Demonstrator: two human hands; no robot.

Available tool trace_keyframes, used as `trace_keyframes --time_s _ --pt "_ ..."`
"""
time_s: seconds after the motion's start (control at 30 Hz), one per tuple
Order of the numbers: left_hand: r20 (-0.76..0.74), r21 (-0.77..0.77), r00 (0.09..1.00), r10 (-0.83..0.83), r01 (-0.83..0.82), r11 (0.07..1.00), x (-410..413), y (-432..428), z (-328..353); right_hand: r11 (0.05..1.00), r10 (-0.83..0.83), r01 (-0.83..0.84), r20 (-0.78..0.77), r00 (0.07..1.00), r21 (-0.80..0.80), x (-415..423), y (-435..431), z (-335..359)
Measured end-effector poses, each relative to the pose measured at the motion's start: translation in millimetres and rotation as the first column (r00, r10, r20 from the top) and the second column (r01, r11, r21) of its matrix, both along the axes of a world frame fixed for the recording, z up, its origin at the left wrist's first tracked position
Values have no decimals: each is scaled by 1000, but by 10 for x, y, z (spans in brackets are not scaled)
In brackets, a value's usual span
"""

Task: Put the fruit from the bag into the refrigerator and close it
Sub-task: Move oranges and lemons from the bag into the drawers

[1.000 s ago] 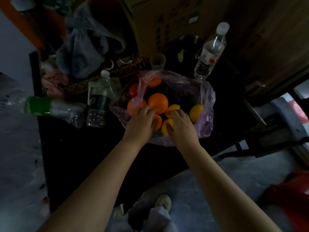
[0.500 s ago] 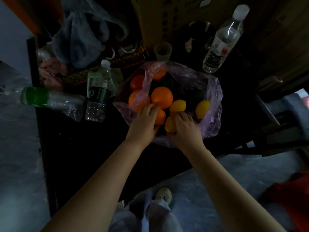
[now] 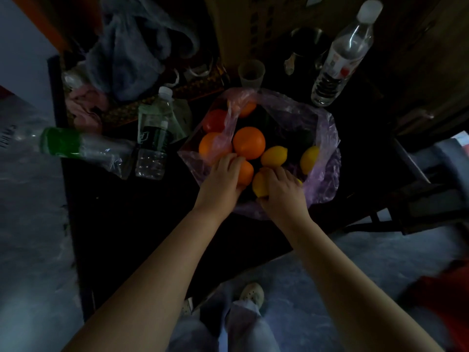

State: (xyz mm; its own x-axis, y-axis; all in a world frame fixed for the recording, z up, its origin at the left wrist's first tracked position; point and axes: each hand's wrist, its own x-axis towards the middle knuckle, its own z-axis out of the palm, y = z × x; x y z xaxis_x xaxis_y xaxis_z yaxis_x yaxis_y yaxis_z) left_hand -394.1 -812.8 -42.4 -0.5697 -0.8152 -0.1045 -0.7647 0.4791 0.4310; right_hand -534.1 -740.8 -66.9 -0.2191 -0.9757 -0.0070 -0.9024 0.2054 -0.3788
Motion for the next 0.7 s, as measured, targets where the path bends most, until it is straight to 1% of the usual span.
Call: trace_keyframes --time_s 0.1,0.2,0.33,0.53,0.7 --pt "-25 -20 1000 -14 14 1000 58 46 79 1000 -4 4 74 997 -2 8 12 102" --pt "-66 -34 998 -22 19 999 112 84 219 1000 -3 6 105 994 -31 14 53 260" --pt "-84 -76 995 -62 56 996 196 133 524 996 -25 40 170 985 -82 39 143 549" --pt "-193 -123 971 -143 120 985 411 251 1070 976 -66 95 150 986 -196 134 435 1143" --pt "-292 -132 929 -227 195 972 612 459 1445 946 -130 158 116 985 -283 369 798 1592"
